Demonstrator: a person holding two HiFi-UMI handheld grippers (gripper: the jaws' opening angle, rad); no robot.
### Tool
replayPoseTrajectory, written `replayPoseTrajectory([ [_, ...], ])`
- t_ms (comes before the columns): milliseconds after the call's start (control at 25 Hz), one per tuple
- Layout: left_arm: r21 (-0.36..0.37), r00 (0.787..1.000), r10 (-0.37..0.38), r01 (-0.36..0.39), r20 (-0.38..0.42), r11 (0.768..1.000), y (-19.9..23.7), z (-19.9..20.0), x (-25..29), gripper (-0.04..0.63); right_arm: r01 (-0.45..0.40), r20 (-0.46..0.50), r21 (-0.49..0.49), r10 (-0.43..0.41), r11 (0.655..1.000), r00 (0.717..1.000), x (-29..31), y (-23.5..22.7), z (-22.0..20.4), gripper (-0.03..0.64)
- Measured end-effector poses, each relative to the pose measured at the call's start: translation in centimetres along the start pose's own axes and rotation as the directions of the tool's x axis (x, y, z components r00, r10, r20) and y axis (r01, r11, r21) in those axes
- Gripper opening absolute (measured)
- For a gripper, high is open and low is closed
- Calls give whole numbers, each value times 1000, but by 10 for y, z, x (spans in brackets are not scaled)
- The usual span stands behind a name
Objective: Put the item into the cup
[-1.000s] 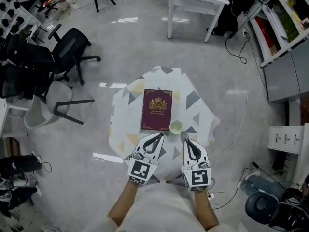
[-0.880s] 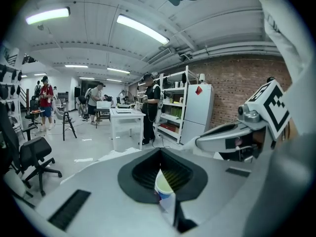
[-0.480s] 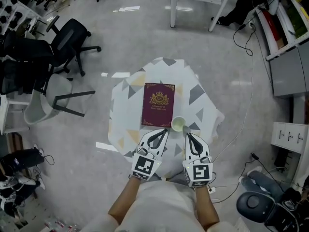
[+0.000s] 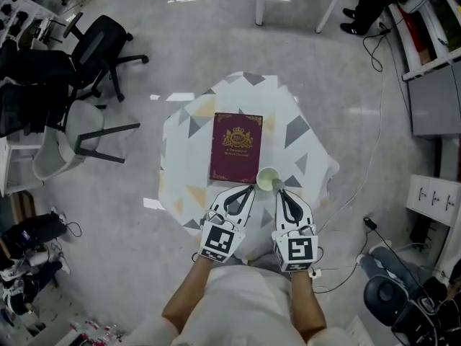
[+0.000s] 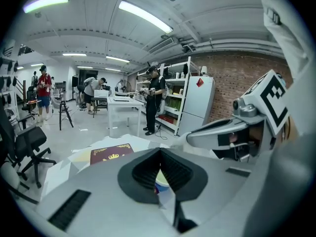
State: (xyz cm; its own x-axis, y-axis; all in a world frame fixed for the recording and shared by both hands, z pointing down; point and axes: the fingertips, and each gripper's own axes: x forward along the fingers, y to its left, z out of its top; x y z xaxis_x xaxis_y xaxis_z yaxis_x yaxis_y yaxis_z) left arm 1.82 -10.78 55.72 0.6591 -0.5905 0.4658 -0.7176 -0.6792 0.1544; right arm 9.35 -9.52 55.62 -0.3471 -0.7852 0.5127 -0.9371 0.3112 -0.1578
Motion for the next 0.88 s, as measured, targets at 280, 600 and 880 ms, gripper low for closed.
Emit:
replayPoseTrajectory([
  [280, -14, 1000, -6, 6, -19, 1000, 1, -12, 8, 12, -9, -27, 10, 10, 1000, 1000, 11, 0, -12, 6],
  [600, -21, 999, -18, 17, -40, 1000, 1, -21, 18, 12, -24, -55, 19, 25, 1000, 998, 23, 0, -25, 6],
  [880, -32, 998, -26, 24, -55, 999, 1, -29, 25, 12, -46, -93, 9, 47, 999, 995, 35, -1, -37, 6],
])
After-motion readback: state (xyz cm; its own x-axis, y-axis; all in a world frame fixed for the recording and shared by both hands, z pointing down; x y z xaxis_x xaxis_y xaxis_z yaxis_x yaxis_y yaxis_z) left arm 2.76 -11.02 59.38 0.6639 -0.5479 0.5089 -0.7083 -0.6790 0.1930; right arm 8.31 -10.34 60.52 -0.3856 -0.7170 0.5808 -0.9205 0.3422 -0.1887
